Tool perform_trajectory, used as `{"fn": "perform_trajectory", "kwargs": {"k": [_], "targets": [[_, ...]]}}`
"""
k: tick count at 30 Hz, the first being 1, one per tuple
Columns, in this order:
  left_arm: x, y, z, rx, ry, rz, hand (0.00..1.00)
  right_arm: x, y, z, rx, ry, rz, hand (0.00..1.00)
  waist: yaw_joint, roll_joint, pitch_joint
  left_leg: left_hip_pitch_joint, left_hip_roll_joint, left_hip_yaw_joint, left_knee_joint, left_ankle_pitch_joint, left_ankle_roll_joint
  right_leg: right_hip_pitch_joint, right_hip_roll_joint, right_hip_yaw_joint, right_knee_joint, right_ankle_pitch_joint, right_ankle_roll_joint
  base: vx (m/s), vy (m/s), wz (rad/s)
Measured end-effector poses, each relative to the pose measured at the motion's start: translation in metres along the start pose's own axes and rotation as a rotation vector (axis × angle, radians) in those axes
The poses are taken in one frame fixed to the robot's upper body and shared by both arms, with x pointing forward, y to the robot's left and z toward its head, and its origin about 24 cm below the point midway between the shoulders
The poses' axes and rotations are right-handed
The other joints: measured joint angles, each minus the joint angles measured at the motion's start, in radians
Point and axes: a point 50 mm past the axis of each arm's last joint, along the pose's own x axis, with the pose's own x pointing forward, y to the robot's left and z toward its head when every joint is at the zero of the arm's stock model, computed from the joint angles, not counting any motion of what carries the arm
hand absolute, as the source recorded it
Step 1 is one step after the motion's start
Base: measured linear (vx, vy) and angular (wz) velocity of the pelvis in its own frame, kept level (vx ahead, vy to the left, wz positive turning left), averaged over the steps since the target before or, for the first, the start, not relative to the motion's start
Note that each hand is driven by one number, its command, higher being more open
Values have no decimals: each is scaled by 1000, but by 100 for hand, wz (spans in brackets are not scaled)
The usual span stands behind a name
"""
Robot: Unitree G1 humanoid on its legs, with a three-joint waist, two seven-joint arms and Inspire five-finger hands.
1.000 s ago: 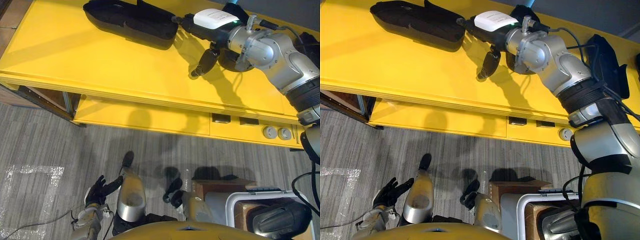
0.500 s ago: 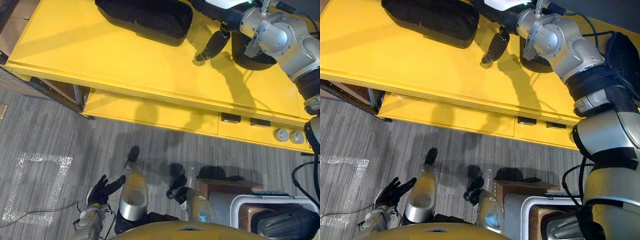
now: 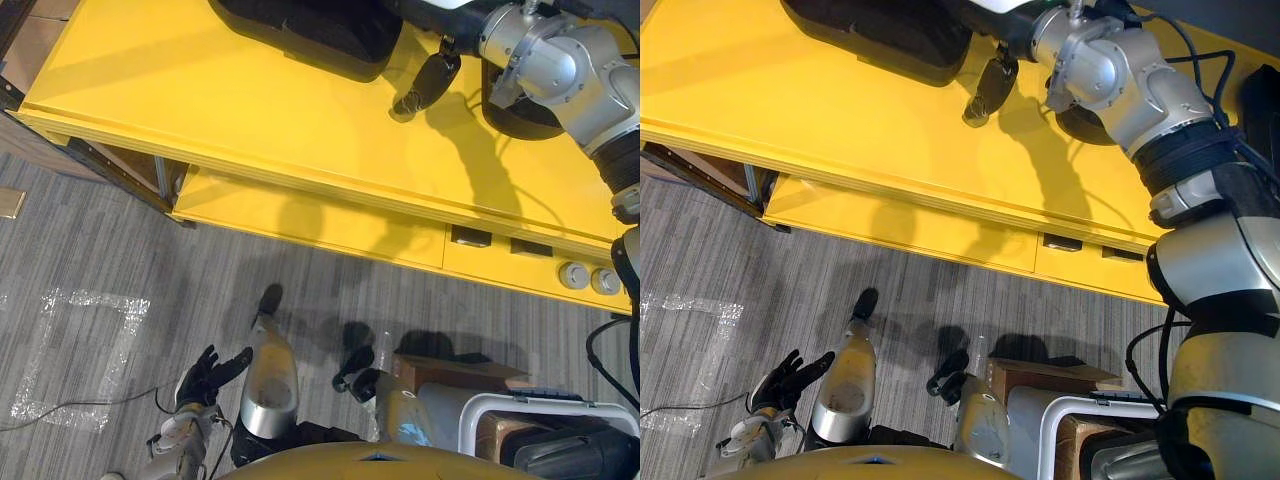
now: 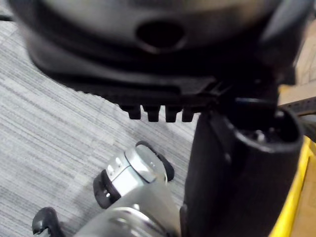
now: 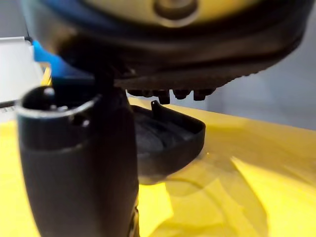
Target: Walk over and take three plastic housings, then place them on the shelf
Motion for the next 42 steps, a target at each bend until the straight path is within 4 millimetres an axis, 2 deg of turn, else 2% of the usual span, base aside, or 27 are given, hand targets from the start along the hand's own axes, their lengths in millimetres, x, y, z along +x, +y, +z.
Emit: {"fn": "perform_trajectory", "kwargs": {"k": [2,3,6,12,20,27,33,39,42], "targets": [[0,0,0,-2,-2,-1,100,0,2,1,-3,-4,22,100,-1,0,0,-14,0,-3,7,0,0,-9,0,-2,2,0,0,-12,-8,2],[0,0,1,-3,-3,-2,100,0,2,1,-2,-5,22,0,-1,1,1,-18,0,-5,10,-1,0,-10,0,-4,3,0,0,-23,-15,6],[0,0,1,0,-2,-8,100,-2,-7,-1,-26,-2,41,0,4,8,6,-29,0,-8,15,-1,-1,-23,-2,-4,16,-5,-2,-9,-6,1],[0,-1,1,-1,-1,-11,100,-6,-7,-3,-46,-3,75,0,22,10,9,-29,-1,-9,15,-1,-1,-33,-7,-4,35,-18,-7,-3,-6,0],[0,0,1,-25,2,-12,100,-3,5,6,-80,-61,145,0,29,10,9,-36,-1,-12,17,-1,-2,-40,-9,-5,46,-23,-8,-2,-3,1],[0,1,2,-20,0,-11,100,-6,6,4,-139,-87,107,0,35,7,10,-43,0,-21,23,-1,-2,-40,-8,-13,50,-26,-10,-3,-6,2],[0,6,9,0,-24,-11,100,-7,7,6,-202,-114,74,0,38,-8,13,-47,2,-25,31,-1,-2,-38,-5,-15,44,-26,-10,-29,-5,0],[1,16,19,31,-47,-4,100,-6,7,9,-210,-130,39,0,59,-31,13,-51,28,-7,38,-8,-14,-35,33,1,-10,4,-12,-19,-10,-12],[1,16,21,32,-54,-11,100,-4,6,13,-235,-148,26,0,67,-32,12,-63,35,3,65,-20,-19,-36,46,12,-30,18,-14,1,5,-16]]}}
